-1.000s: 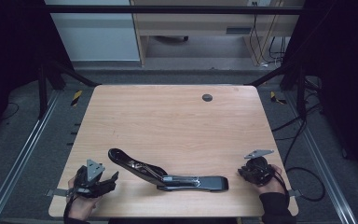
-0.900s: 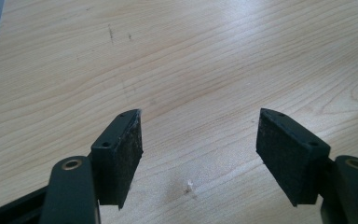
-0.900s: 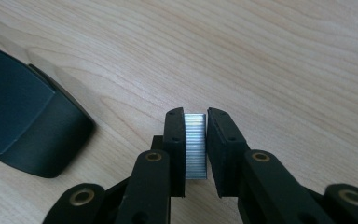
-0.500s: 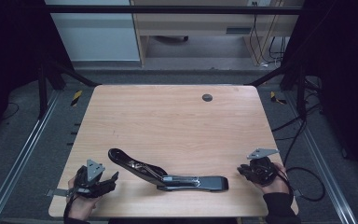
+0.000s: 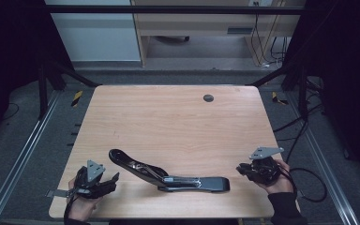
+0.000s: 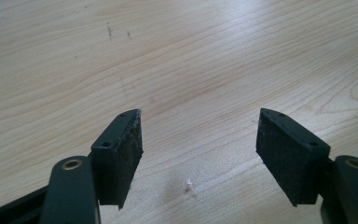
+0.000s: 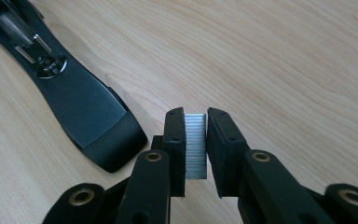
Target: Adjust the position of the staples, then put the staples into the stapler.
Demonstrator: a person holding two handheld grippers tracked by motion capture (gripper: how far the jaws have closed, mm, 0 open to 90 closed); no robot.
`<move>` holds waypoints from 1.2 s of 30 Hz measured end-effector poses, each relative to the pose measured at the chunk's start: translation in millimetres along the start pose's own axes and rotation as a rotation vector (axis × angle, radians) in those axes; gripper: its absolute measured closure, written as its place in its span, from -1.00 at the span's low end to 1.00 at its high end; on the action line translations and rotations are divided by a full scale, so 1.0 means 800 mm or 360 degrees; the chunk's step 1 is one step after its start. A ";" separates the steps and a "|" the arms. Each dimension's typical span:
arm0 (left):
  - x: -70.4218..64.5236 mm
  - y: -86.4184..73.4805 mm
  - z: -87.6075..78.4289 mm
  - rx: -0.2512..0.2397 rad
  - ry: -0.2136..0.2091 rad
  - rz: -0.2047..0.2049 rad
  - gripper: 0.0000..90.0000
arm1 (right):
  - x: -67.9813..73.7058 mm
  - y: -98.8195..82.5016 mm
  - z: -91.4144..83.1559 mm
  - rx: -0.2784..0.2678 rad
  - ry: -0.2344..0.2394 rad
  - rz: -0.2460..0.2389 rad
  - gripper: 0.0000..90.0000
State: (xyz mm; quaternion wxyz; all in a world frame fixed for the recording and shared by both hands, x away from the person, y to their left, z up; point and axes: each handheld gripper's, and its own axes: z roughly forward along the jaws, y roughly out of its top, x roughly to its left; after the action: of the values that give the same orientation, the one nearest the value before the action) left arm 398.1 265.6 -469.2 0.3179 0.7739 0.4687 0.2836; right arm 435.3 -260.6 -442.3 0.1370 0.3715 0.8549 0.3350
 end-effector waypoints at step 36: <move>-0.002 0.002 0.004 0.0010 0.0009 -0.0002 -0.32 | 0.045 0.080 -0.004 -0.0100 0.0301 -0.0399 0.73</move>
State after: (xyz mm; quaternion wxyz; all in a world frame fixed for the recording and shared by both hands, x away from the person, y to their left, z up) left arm 400.9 263.1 -470.6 0.3143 0.7738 0.4709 0.2842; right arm 443.7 -204.2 -396.1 0.1081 0.2241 0.8928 0.3754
